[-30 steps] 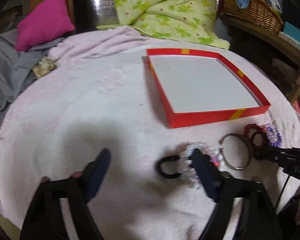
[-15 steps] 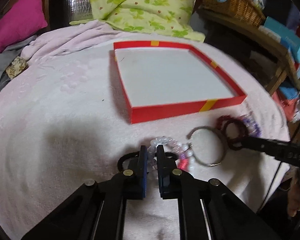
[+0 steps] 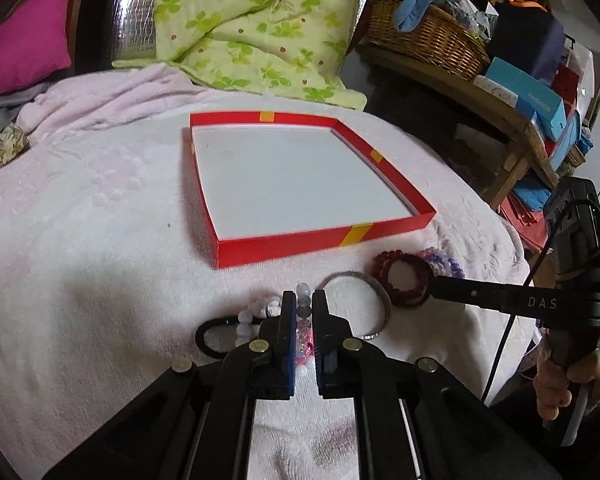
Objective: Organize jewelry
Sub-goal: 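Close left tool on pink-and-white bead bracelet while right tool closes on dark maroon ring, then lift the pink-and-white bracelet with left tool while right tool lifts the maroon ring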
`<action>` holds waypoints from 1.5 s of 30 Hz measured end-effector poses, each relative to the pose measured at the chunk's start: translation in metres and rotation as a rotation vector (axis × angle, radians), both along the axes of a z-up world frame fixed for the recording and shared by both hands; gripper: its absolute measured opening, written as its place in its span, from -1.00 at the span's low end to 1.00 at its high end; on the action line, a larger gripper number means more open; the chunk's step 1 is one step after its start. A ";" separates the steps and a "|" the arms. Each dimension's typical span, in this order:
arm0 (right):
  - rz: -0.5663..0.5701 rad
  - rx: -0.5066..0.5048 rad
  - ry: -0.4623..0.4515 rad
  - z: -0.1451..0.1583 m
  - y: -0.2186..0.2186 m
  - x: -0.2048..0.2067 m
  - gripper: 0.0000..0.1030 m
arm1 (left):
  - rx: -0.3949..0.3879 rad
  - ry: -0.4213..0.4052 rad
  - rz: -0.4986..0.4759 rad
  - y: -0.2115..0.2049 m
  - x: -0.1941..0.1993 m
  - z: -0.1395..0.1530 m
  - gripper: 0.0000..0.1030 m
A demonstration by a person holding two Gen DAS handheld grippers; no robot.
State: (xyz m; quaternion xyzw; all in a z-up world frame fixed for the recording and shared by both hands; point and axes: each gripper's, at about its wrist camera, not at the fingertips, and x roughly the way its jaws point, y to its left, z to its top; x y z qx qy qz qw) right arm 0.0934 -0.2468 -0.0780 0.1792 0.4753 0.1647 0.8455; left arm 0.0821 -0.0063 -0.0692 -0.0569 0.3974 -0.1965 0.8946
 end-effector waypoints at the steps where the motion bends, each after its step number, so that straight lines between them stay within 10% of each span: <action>1: 0.002 0.004 0.007 -0.001 0.001 0.000 -0.72 | -0.004 0.017 -0.002 0.000 0.001 -0.003 -0.85; 21: -0.032 0.002 0.102 -0.018 0.007 0.013 -0.32 | 0.036 0.115 0.031 0.008 0.000 -0.023 -0.47; 27: -0.010 -0.066 0.063 -0.015 0.017 0.011 -0.62 | 0.040 0.119 0.042 0.013 -0.001 -0.026 -0.48; 41: -0.030 0.024 0.092 -0.015 -0.005 0.006 -0.61 | 0.003 0.109 -0.013 0.007 -0.007 -0.021 -0.71; 45: -0.055 0.037 0.122 -0.018 -0.014 0.006 -0.15 | 0.017 0.114 -0.017 0.004 -0.008 -0.024 -0.71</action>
